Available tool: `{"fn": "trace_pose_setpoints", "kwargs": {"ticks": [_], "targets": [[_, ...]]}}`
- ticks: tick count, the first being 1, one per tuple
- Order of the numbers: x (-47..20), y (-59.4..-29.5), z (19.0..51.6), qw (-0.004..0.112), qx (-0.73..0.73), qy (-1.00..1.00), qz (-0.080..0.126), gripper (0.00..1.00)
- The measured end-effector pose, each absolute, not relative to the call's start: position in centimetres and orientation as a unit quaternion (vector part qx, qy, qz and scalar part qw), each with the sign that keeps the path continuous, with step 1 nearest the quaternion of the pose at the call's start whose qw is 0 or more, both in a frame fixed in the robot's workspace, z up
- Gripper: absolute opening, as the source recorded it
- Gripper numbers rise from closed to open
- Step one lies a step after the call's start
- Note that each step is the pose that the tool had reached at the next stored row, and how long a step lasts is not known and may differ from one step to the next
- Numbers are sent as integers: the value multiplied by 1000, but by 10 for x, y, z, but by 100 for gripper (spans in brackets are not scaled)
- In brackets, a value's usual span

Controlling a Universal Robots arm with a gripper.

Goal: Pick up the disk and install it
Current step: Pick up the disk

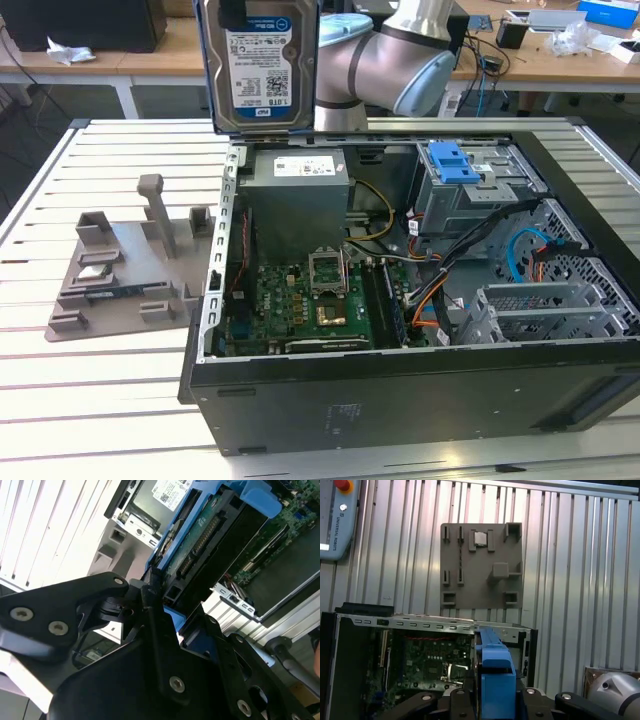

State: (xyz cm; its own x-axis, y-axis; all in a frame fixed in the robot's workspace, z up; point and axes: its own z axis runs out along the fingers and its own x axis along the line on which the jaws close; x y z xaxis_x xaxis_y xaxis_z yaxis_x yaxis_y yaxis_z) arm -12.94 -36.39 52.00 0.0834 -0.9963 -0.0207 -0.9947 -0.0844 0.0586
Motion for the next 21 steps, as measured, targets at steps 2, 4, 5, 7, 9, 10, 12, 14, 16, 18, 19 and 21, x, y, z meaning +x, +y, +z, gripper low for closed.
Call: {"fn": "trace_pose_setpoints", "kwargs": {"ticks": [2, 4, 5, 7, 9, 10, 12, 14, 16, 18, 19, 21], "targets": [[-124, -364, 520, 15, 736, -676, -27, 37], [-120, -365, 520, 15, 736, -676, -27, 37], [-118, -365, 520, 15, 736, -676, -28, 37], [-114, -365, 520, 15, 736, -676, -28, 37], [-110, -365, 520, 15, 736, -676, -28, 37], [-108, -366, 520, 15, 736, -676, -28, 37], [-106, -366, 520, 15, 736, -676, -28, 37], [-103, -366, 520, 15, 736, -676, -28, 37], [-99, -366, 520, 15, 736, -676, -28, 37], [-94, -367, 520, 15, 736, -676, -28, 37], [-91, -367, 520, 15, 736, -676, -28, 37], [-87, -368, 520, 15, 736, -676, -28, 37]]}}
